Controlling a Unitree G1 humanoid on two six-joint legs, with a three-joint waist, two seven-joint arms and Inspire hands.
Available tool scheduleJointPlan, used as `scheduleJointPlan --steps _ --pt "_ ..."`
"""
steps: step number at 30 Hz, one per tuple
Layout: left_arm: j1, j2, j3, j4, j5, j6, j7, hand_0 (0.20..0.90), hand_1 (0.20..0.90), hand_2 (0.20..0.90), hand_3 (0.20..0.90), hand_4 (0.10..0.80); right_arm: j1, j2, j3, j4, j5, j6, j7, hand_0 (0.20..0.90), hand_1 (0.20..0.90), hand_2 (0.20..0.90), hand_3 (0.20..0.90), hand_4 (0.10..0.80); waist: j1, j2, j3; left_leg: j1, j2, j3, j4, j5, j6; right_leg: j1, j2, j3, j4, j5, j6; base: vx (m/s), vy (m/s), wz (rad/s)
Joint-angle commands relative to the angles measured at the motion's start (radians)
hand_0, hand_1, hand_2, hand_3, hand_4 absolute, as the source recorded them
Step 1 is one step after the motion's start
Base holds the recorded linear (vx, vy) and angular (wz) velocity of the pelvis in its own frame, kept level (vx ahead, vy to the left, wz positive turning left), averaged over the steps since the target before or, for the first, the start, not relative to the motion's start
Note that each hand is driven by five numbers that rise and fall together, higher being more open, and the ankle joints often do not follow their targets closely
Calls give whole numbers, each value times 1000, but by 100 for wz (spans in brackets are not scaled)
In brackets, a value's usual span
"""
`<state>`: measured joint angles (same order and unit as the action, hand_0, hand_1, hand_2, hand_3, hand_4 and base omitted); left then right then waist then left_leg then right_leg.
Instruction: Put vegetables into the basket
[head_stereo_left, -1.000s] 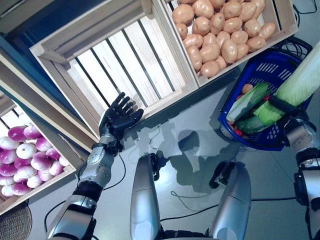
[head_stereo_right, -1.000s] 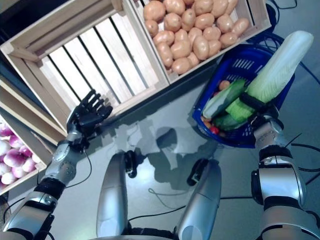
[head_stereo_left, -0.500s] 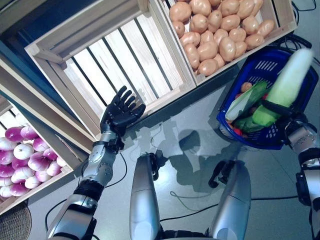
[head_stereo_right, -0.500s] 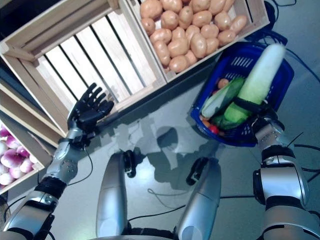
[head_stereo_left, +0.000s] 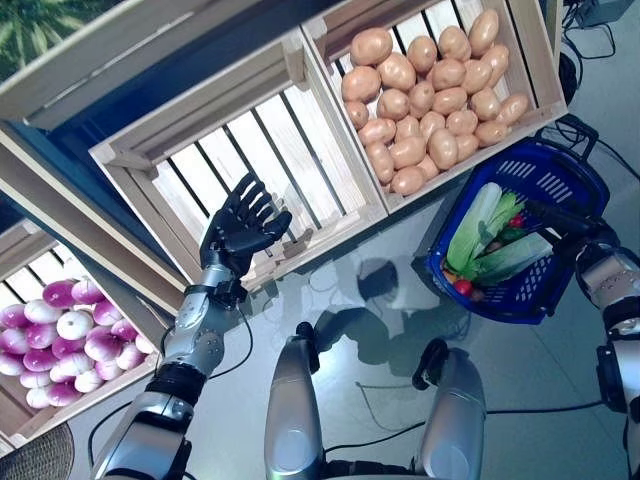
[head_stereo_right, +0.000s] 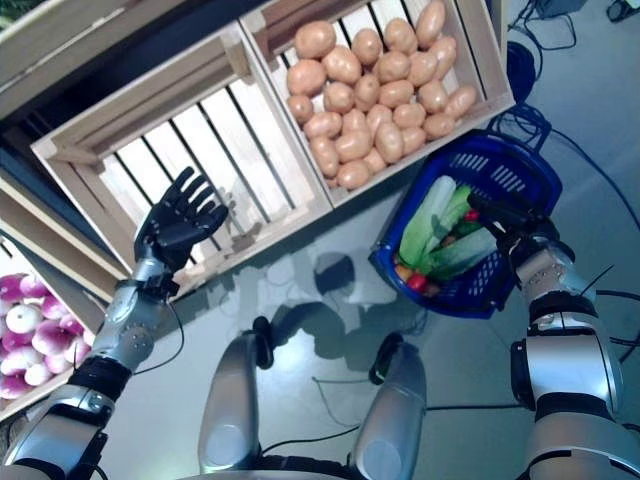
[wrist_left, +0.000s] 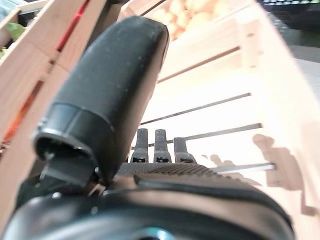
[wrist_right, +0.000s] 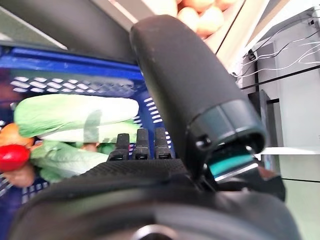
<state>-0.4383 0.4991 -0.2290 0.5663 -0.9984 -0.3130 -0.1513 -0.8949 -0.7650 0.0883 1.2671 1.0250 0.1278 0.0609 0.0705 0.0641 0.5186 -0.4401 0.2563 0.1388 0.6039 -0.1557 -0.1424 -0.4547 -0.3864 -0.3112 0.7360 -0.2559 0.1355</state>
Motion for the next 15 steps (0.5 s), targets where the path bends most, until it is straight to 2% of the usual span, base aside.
scheduleJointPlan --steps 1,2,3,4,5,9,10,15 --pt "-30 56 21 -58 -31 -110 -16 900 900 900 900 800 27 -17 -13 -15 -14 -57 52 900 900 900 900 800 20 -43 -147 113 -6 39 -158 36 25 103 15 -25 -193 125 -34 69 -19 -1" --pt "-27 53 22 -59 -25 -108 -12 900 900 900 900 800 35 -8 -13 -18 -14 -62 51 900 900 900 900 800 21 -45 -157 139 -9 33 -180 25 17 129 25 -22 -212 112 -21 53 -23 4" --pt "-20 40 24 -65 2 -102 -2 900 900 900 900 800 64 22 -20 -28 -16 -67 58 900 900 900 900 800 22 -54 -177 190 -18 53 -256 77 23 192 45 -54 -304 158 -27 103 -22 7" --pt "-19 40 23 -66 3 -102 -1 900 900 900 900 800 66 23 -21 -29 -17 -67 58 900 900 900 900 800 21 -53 -176 195 -18 53 -263 81 23 199 47 -56 -312 162 -27 131 -19 2" --pt "-9 22 24 -76 38 -83 14 900 900 900 900 800 101 61 -28 -43 -18 -73 75 900 900 900 900 800 22 -61 -214 259 -31 63 -348 112 21 277 76 -73 -410 185 -21 180 -10 -2" --pt "10 -5 27 -86 70 -44 27 900 900 900 900 800 156 114 -41 -69 1 -88 94 900 900 900 900 800 19 -70 -272 355 -51 73 -471 155 19 393 120 -84 -550 220 -12 190 -7 2" --pt "26 -23 29 -87 87 -26 30 900 900 900 900 800 190 152 -50 -87 28 -106 102 900 900 900 900 800 18 -72 -305 398 -57 77 -522 176 16 445 134 -89 -607 241 -7 213 18 3" --pt "90 -66 27 -80 138 -7 15 900 900 900 900 800 302 268 -81 -182 149 -177 119 900 900 900 900 800 9 -67 -375 491 -65 94 -622 206 14 532 143 -81 -709 288 9 155 46 -2"
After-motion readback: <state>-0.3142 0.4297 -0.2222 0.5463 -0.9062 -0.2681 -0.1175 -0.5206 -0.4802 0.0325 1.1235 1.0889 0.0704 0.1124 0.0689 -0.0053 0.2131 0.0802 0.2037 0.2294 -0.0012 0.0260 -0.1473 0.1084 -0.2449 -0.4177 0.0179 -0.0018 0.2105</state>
